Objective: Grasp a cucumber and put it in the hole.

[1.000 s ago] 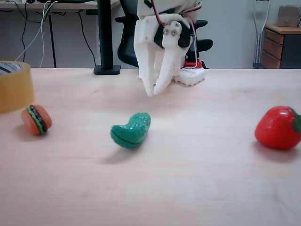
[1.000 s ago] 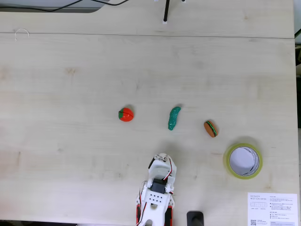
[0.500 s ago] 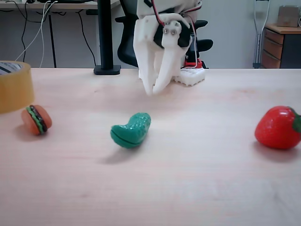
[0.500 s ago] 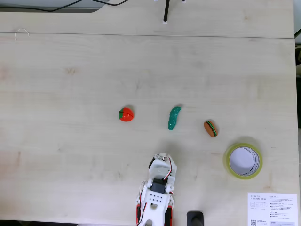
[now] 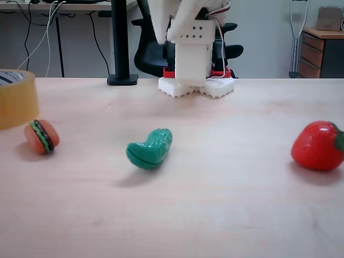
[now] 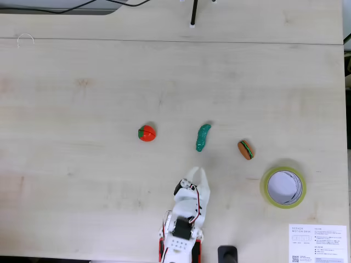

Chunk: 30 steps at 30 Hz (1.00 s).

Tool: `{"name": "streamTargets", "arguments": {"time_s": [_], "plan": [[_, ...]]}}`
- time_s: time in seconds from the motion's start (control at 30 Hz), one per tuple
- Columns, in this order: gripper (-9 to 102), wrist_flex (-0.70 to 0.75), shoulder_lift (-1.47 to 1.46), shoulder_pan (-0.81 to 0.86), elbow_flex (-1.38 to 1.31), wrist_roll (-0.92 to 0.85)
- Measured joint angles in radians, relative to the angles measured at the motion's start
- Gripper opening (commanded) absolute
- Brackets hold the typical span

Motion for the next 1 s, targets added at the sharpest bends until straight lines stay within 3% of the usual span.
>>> {"name": "streamTargets", "arguments": {"time_s": [0.3,0.5,0.83,1.0], "plan": [[9,-0.015,-0.411,-0.002,-0.347,0.000],[16,-0.107,-0.686,-0.025,-0.414,0.000],[33,-0.137,-1.118,-0.041,-0.629,0.000],[34,-0.189,-1.278,-0.041,-0.641,0.000]]}}
